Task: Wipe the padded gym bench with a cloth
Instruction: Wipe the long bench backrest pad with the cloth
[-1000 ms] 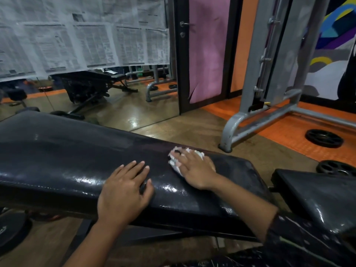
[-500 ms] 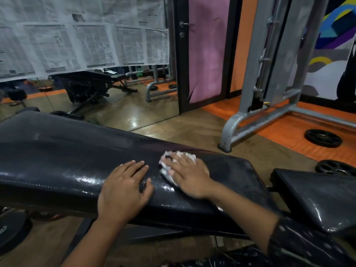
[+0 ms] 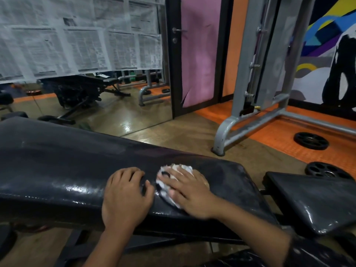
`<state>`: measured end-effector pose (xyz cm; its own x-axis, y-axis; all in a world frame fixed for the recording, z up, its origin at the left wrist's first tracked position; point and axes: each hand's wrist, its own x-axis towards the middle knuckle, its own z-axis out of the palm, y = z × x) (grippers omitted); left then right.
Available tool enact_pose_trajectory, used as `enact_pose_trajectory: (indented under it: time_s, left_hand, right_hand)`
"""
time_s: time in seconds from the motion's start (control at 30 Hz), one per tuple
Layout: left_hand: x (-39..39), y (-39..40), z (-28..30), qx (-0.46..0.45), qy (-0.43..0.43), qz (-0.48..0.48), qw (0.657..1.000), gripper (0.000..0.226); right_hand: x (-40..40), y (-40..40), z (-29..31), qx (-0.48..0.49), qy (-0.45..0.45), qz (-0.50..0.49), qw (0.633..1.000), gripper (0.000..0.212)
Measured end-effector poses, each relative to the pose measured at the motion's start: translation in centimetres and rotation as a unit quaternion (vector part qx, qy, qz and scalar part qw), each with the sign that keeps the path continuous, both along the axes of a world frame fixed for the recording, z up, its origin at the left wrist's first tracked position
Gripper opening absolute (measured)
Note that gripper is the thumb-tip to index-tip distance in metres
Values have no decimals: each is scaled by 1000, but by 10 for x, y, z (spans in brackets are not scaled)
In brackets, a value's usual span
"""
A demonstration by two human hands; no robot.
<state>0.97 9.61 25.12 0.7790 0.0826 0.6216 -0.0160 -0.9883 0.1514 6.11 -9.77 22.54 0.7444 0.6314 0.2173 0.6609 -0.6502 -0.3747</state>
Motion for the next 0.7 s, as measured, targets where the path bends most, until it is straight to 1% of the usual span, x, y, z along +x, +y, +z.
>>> enact_pose_trajectory:
  time_s: [0.03, 0.07, 0.13, 0.17, 0.2, 0.23, 0.27, 0.33, 0.4, 0.47, 0.53, 0.57, 0.63, 0.67, 0.7]
  left_hand:
    - [0, 0, 0, -3, 2, 1, 1000, 37]
    - [0, -1, 0, -5, 3, 2, 1000, 38]
    - [0, -2, 0, -5, 0, 4, 1000, 36]
    - [-1, -3, 0, -4, -2, 4, 1000, 35]
    - [-1, -3, 0, -3, -4, 4, 1000, 34]
    - [-1, -2, 0, -1, -5, 5, 1000, 33]
    - [0, -3, 0, 2, -4, 7, 1000, 33]
    - [1, -2, -1, 8, 0, 13, 1000, 33]
    - [1, -2, -1, 10, -1, 18, 1000, 32]
    - [1, -1, -2, 15, -3, 19, 1000, 30]
    - [-1, 0, -2, 13, -8, 13, 1000, 28]
    - [-1, 0, -1, 14, -10, 11, 1000, 27]
    - [-2, -1, -1, 19, -7, 10, 1000, 26]
    - [-2, -1, 0, 21, -2, 12, 1000, 27]
    - [-3, -2, 1, 22, 4, 14, 1000, 27]
  right_hand:
    - [-2, -15, -6, 3, -8, 17, 1000, 49]
    - [5, -30, -9, -3, -17, 7, 1000, 49]
    - [41, -53, -14, 2, -19, -70, 997, 61]
    - [64, -59, -14, 3, 8, -123, 992, 62]
    - [85, -59, -11, -6, 46, -175, 983, 56]
    - [100, -54, -8, -17, 75, -213, 974, 51]
    - [109, -45, -6, -24, 86, -230, 969, 50]
    - [101, -20, -1, -41, 64, -198, 977, 50]
    - [69, 0, 2, -39, 29, -119, 992, 47]
    - [33, -3, -1, -20, 14, -43, 999, 47]
    - [22, -26, -10, -5, -9, -12, 1000, 51]
    - [28, -38, -13, -3, -22, -24, 999, 56]
    - [62, -59, -23, 10, -19, -87, 996, 66]
    - [82, -64, -24, 12, 11, -134, 991, 64]
    - [98, -63, -22, 1, 52, -183, 982, 58]
